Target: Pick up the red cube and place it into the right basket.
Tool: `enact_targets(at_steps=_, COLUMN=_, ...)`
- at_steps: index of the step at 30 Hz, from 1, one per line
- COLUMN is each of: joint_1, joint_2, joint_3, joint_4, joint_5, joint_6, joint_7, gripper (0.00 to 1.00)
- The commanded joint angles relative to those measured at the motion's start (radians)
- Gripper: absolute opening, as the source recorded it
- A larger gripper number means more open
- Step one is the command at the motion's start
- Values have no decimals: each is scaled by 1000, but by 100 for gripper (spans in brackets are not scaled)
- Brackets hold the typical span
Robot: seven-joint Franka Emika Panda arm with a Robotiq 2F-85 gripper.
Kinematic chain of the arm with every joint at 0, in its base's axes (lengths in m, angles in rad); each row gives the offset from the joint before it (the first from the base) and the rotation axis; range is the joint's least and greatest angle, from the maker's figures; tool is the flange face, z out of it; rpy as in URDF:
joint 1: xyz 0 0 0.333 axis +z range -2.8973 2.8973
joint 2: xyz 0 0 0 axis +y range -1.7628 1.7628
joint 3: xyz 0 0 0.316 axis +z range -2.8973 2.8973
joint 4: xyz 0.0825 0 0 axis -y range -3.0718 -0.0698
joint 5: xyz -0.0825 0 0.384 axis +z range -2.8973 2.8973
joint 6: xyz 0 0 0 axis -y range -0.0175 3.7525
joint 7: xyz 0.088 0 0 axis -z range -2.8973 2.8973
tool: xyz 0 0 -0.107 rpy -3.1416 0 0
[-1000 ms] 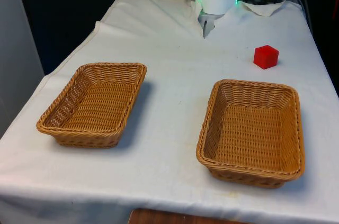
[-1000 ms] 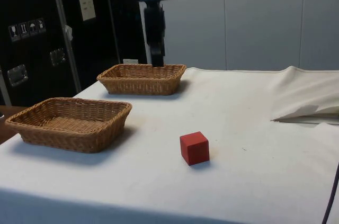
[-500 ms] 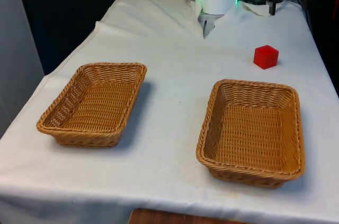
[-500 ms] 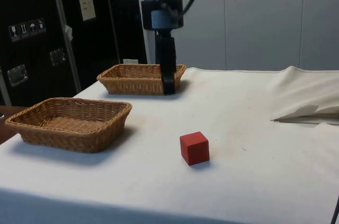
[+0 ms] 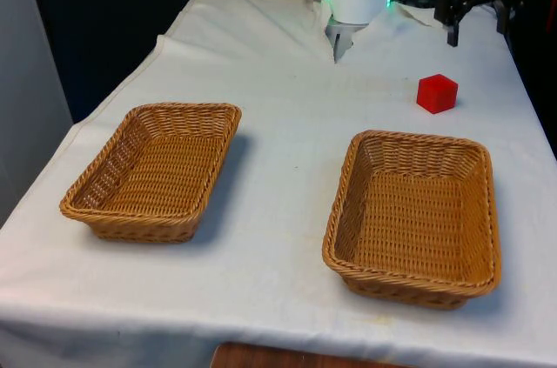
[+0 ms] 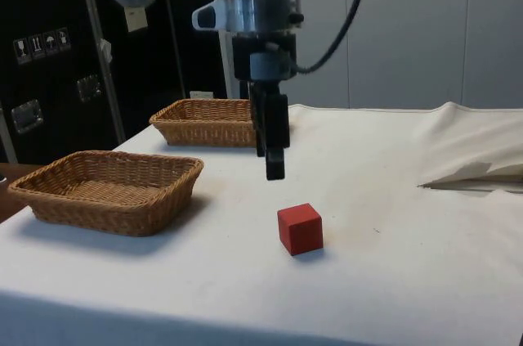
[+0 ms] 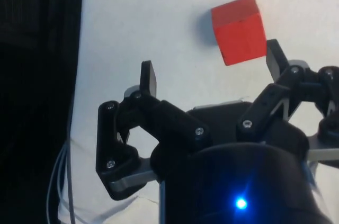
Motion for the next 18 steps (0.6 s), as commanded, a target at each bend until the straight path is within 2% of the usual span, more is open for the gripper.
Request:
enact_targets(at_steps=1, joint_1=0, joint_2=4, joint_3=2, joint_4=-4, joint_5=5, joint_6=8, joint_7=-8, gripper=100)
enact_targets(at_steps=3, joint_1=4, joint_2=11, joint_3=8, joint_4=-17, joint_5=35, joint_6=40, joint_7=-39, gripper=100)
enact_targets(at_steps=8, joint_1=1, joint_2=28, joint_3=12, joint_4=-42, joint_5=49, joint_6=83, joint_7=-92, gripper=100)
enact_targets(at_steps=9, joint_1=-1, joint_2=29, joint_3=9, joint_4=-39, joint_5=28, joint_6=71, joint_7=-76, gripper=100)
enact_targets(at_steps=10, joint_1=0, joint_2=30, joint_3=11, joint_4=-45, joint_5=50, joint_6=87, joint_7=-102, gripper=100)
enact_targets(at_steps=16, joint_1=-14, joint_2=41, joint_3=0, joint_4=-67, joint_5=46, joint_6=103, joint_7=-168, gripper=100)
enact_targets(at_steps=17, joint_1=-14, joint_2=37, joint_3=-1, joint_4=-62, joint_5=30, joint_6=86, joint_7=-146, gripper=100)
enact_targets(at_steps=18, joint_1=-17, joint_2=44, joint_3=-2, joint_4=-70, joint_5=45, joint_6=105, joint_7=-177, gripper=100)
